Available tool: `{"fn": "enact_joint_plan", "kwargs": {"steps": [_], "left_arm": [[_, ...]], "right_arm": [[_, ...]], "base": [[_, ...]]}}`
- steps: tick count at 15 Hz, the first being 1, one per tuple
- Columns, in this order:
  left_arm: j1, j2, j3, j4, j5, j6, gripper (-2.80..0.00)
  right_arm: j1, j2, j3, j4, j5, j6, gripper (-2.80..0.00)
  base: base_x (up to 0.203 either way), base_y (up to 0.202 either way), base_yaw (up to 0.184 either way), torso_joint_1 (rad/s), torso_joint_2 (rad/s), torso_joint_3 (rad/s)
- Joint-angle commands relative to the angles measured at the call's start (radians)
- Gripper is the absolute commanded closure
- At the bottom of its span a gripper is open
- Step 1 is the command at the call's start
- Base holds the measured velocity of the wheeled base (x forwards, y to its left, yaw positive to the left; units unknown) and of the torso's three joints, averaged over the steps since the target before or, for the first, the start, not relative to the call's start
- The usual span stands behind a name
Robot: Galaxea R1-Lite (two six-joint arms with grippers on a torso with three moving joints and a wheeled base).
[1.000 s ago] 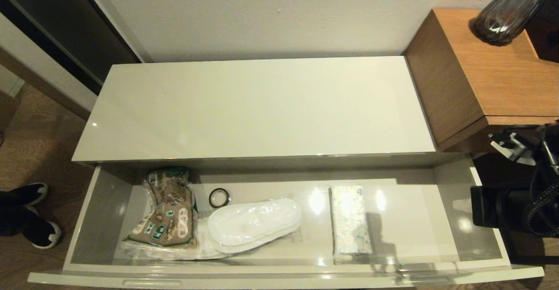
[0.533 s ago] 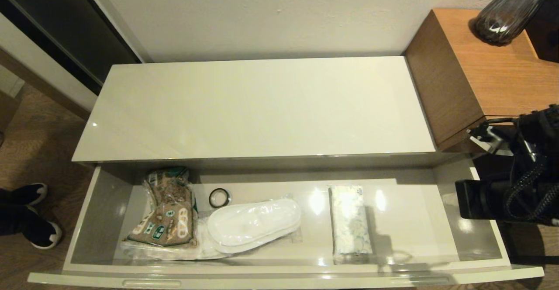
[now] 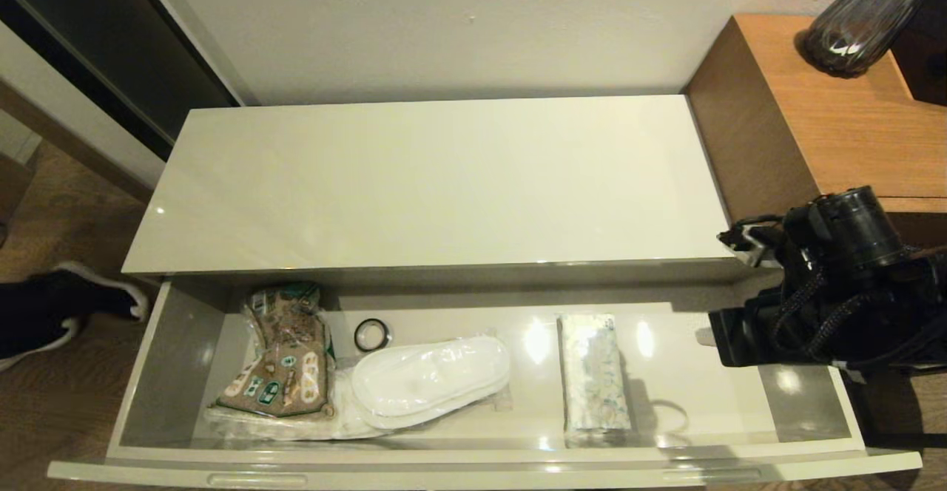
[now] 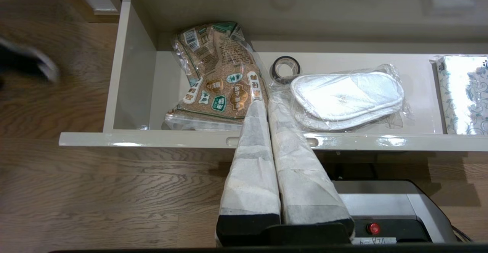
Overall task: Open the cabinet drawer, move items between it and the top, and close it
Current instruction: Take out the tissue from the drawer
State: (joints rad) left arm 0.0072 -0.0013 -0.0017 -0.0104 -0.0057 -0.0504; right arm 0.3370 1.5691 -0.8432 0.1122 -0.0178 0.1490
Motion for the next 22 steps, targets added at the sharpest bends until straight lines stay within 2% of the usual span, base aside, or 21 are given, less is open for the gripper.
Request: {"fn": "enact_joint_plan", "kwargs": {"steps": [1,2,6,7,10,12,14,18,22], "left_arm": [[0.000,0.001,0.000,0.000,0.000,-0.001,0.00],[0.000,0.001,0.000,0.000,0.000,0.000,0.00],[0.000,0.001,0.000,0.000,0.000,-0.002,0.00],[0.000,0.001,0.000,0.000,0.000,-0.001,0.00],[0.000,0.001,0.000,0.000,0.000,0.000,0.00],[0.000,0.001,0.000,0.000,0.000,-0.002,0.00],[0.000,0.001,0.000,0.000,0.000,-0.001,0.00],[0.000,0.001,0.000,0.000,0.000,0.000,0.00],[0.000,0.001,0.000,0.000,0.000,0.000,0.00]], "right_arm": [[0.008,0.075,0.035,-0.085,0.003,-0.045,0.00],[0.029,0.101,0.037,-0.114,-0.008,-0.043,-2.80],[0.112,0.129,0.118,-0.177,-0.171,-0.052,-2.80],[0.119,0.132,0.138,-0.173,-0.195,-0.080,-2.80],[0.128,0.148,0.150,-0.171,-0.240,-0.170,-2.80],[0.128,0.163,0.118,-0.165,-0.250,-0.237,-2.80],[0.127,0.209,0.065,-0.150,-0.267,-0.263,-2.80],[0.128,0.361,-0.076,-0.133,-0.286,-0.244,-2.80],[0.126,0.579,-0.324,-0.114,-0.349,-0.100,-2.80]], "base": [[0.000,0.000,0.000,0.000,0.00,0.000],[0.000,0.000,0.000,0.000,0.00,0.000],[0.000,0.000,0.000,0.000,0.00,0.000],[0.000,0.000,0.000,0.000,0.00,0.000],[0.000,0.000,0.000,0.000,0.00,0.000],[0.000,0.000,0.000,0.000,0.00,0.000],[0.000,0.000,0.000,0.000,0.00,0.000],[0.000,0.000,0.000,0.000,0.00,0.000],[0.000,0.000,0.000,0.000,0.00,0.000]]}}
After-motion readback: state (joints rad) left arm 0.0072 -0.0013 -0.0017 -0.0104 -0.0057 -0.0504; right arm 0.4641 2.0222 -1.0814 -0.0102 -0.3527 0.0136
